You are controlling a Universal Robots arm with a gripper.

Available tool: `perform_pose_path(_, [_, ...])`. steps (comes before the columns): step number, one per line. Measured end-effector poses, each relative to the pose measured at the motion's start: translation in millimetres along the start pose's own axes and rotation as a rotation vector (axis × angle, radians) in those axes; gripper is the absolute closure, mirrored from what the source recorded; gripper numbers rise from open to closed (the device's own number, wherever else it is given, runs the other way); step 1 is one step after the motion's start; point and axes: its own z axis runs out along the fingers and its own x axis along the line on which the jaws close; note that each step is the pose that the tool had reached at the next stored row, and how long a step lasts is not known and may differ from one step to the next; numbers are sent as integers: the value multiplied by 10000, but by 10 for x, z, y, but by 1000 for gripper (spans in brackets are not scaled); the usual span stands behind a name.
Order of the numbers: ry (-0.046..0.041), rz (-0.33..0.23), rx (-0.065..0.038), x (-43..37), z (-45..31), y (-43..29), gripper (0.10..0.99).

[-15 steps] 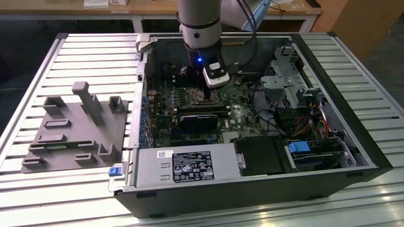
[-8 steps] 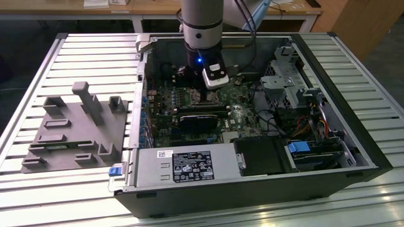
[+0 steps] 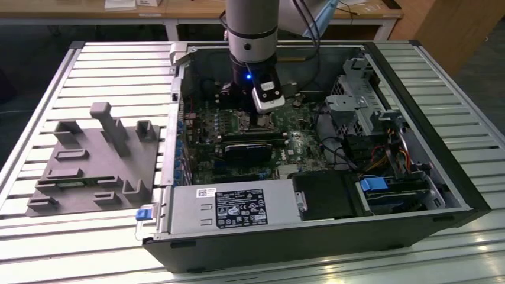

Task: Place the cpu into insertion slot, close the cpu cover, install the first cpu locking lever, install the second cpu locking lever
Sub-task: 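Install the second cpu locking lever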

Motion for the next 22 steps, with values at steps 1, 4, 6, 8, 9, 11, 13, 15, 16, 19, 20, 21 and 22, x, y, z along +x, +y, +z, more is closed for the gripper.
perform_pose_path(1, [19,2,-64,2,5,-11,984])
perform_pose_path(4, [70,13,-230,4,19,-60,984])
perform_pose_path(6, [119,23,-376,3,29,-93,984])
perform_pose_path(8, [170,37,-558,15,36,-119,984])
perform_pose_path(9, [194,44,-656,19,39,-130,984])
perform_pose_path(11, [239,58,-844,28,45,-153,984])
perform_pose_path(13, [278,71,-1020,31,51,-178,984])
perform_pose_path(15, [311,80,-1195,27,58,-203,984])
perform_pose_path(16, [326,83,-1278,25,61,-215,984])
perform_pose_path(19, [382,90,-1541,24,71,-245,984])
perform_pose_path(20, [400,93,-1625,27,75,-253,984])
perform_pose_path(21, [412,93,-1694,28,80,-266,984])
perform_pose_path(22, [422,94,-1742,29,86,-281,984])
